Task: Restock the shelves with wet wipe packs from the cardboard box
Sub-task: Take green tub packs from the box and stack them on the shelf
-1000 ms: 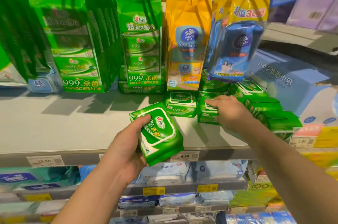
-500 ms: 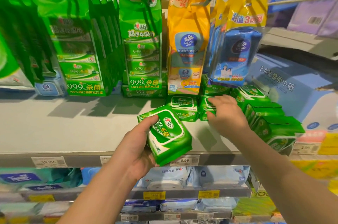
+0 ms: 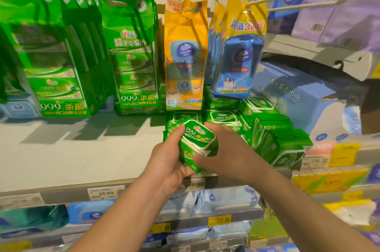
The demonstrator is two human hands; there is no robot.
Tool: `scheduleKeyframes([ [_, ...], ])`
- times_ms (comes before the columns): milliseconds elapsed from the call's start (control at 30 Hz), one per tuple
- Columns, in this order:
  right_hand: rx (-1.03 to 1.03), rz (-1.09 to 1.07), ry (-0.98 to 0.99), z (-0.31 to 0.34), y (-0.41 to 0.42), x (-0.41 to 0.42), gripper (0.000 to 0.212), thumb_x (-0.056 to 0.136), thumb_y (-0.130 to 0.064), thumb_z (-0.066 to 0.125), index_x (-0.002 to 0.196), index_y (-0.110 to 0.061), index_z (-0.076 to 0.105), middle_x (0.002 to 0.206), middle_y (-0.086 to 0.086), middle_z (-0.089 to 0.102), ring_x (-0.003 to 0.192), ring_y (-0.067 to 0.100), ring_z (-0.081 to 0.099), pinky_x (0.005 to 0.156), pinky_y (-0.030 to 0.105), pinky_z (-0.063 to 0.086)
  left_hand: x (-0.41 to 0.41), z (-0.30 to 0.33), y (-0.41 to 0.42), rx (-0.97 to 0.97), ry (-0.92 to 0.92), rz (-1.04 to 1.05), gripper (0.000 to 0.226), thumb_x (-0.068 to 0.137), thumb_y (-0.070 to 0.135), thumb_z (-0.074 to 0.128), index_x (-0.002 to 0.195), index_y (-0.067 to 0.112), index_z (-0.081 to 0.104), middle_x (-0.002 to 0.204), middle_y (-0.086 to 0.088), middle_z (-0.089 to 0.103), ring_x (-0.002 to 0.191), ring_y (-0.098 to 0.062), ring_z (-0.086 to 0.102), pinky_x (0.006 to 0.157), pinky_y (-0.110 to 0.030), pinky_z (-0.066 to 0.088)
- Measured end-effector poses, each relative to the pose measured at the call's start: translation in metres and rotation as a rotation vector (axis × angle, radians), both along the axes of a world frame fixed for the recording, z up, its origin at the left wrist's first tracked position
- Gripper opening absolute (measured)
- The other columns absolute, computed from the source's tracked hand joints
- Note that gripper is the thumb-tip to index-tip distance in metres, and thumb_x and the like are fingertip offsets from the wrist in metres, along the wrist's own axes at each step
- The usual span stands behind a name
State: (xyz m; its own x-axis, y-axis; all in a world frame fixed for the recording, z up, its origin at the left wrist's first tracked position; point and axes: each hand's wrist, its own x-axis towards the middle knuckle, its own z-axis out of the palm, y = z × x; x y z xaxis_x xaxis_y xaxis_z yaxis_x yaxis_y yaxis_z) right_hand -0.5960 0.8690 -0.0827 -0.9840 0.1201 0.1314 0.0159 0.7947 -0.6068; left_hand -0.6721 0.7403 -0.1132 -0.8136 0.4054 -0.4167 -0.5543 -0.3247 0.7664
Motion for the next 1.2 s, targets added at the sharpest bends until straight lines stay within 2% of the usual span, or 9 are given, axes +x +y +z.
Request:
scheduleKeyframes([
  [133, 0.204, -0.059, -0.022, -0.006, 0.044, -0.013, 0.080, 0.074, -0.047, 0.082, 0.145, -0.033, 0.048, 0.127, -0.005, 0.048, 0.121, 0.011, 0.047, 0.101, 0.024, 0.043, -0.008, -0.001, 0.016, -0.085, -0.010, -0.117, 0.021, 0.090, 0.037, 0.069, 0.096, 0.017, 0.069, 0.070, -0.001, 0.073, 0.076, -0.024, 0.067, 0.086, -0.058, 0.055],
  [300, 0.319, -0.073, -0.019, -0.014, 0.091, -0.035, 0.095, 0.061, -0.046, 0.074, 0.150, -0.029, 0.047, 0.126, 0.004, 0.053, 0.125, 0.024, 0.046, 0.110, 0.045, 0.042, -0.023, -0.001, 0.039, -0.077, -0.017, -0.171, 0.012, 0.091, 0.022, 0.070, 0.097, 0.011, 0.067, 0.086, -0.009, 0.072, 0.079, -0.026, 0.068, 0.082, -0.042, 0.059],
  [500, 0.351, -0.112, 0.036, -0.023, 0.113, -0.066, 0.076, 0.075, 0.003, 0.065, 0.148, -0.018, 0.053, 0.129, 0.015, 0.053, 0.125, 0.035, 0.048, 0.109, 0.046, 0.043, -0.040, -0.010, 0.065, -0.053, 0.066, -0.230, 0.016, 0.096, 0.026, 0.062, 0.106, 0.016, 0.068, 0.096, -0.006, 0.077, 0.089, -0.026, 0.068, 0.105, -0.048, 0.046],
  [600, 0.434, -0.204, 0.198, -0.042, 0.113, -0.071, 0.071, 0.070, 0.014, 0.055, 0.137, -0.008, 0.064, 0.114, 0.023, 0.060, 0.108, 0.043, 0.057, 0.094, 0.048, 0.052, -0.048, -0.011, 0.062, -0.155, 0.124, -0.308, 0.028, 0.095, 0.033, 0.062, 0.116, 0.014, 0.065, 0.106, -0.006, 0.073, 0.094, -0.024, 0.071, 0.094, -0.040, 0.056],
  [733, 0.671, -0.328, 0.236, -0.044, 0.093, -0.067, 0.062, 0.074, -0.018, 0.083, 0.132, -0.009, 0.066, 0.110, 0.021, 0.065, 0.109, 0.044, 0.060, 0.100, 0.052, 0.050, -0.058, -0.020, 0.027, -0.531, 0.448, -0.214, 0.027, 0.087, 0.035, 0.071, 0.104, 0.014, 0.068, 0.103, -0.006, 0.072, 0.076, -0.017, 0.071, 0.077, -0.033, 0.061],
  [833, 0.733, -0.339, 0.137, -0.046, 0.089, -0.072, 0.076, 0.073, -0.043, 0.088, 0.137, -0.011, 0.060, 0.117, 0.018, 0.065, 0.115, 0.040, 0.059, 0.104, 0.049, 0.048, -0.077, -0.031, 0.008, -0.891, 0.763, 0.064, 0.046, 0.075, 0.044, 0.080, 0.106, 0.017, 0.060, 0.101, 0.003, 0.064, 0.089, -0.014, 0.061, 0.077, -0.032, 0.050],
  [967, 0.803, -0.376, 0.101, -0.054, 0.096, -0.093, 0.061, 0.076, -0.040, 0.086, 0.122, -0.005, 0.066, 0.095, 0.018, 0.068, 0.098, 0.040, 0.061, 0.093, 0.047, 0.048, -0.106, -0.045, 0.015, -1.017, 0.789, 0.040, 0.093, 0.048, 0.071, 0.083, 0.121, 0.019, 0.058, 0.118, 0.002, 0.060, 0.112, -0.017, 0.056, 0.096, -0.037, 0.051],
  [1067, 0.837, -0.346, 0.064, -0.058, 0.101, -0.101, 0.053, 0.080, -0.037, 0.083, 0.118, -0.003, 0.067, 0.088, 0.018, 0.068, 0.094, 0.037, 0.064, 0.099, 0.052, 0.045, -0.105, -0.047, 0.026, -1.064, 0.762, -0.006, 0.084, 0.064, 0.050, 0.086, 0.129, 0.010, 0.050, 0.128, -0.008, 0.050, 0.122, -0.025, 0.046, 0.100, -0.035, 0.043],
  [1200, 0.811, -0.349, 0.137, -0.063, 0.105, -0.100, 0.064, 0.079, -0.034, 0.083, 0.126, 0.004, 0.061, 0.097, 0.024, 0.065, 0.102, 0.044, 0.061, 0.099, 0.058, 0.044, -0.100, -0.045, 0.036, -1.072, 0.763, 0.016, 0.085, 0.068, 0.048, 0.085, 0.131, 0.008, 0.046, 0.131, -0.010, 0.045, 0.121, -0.026, 0.046, 0.102, -0.038, 0.043],
])
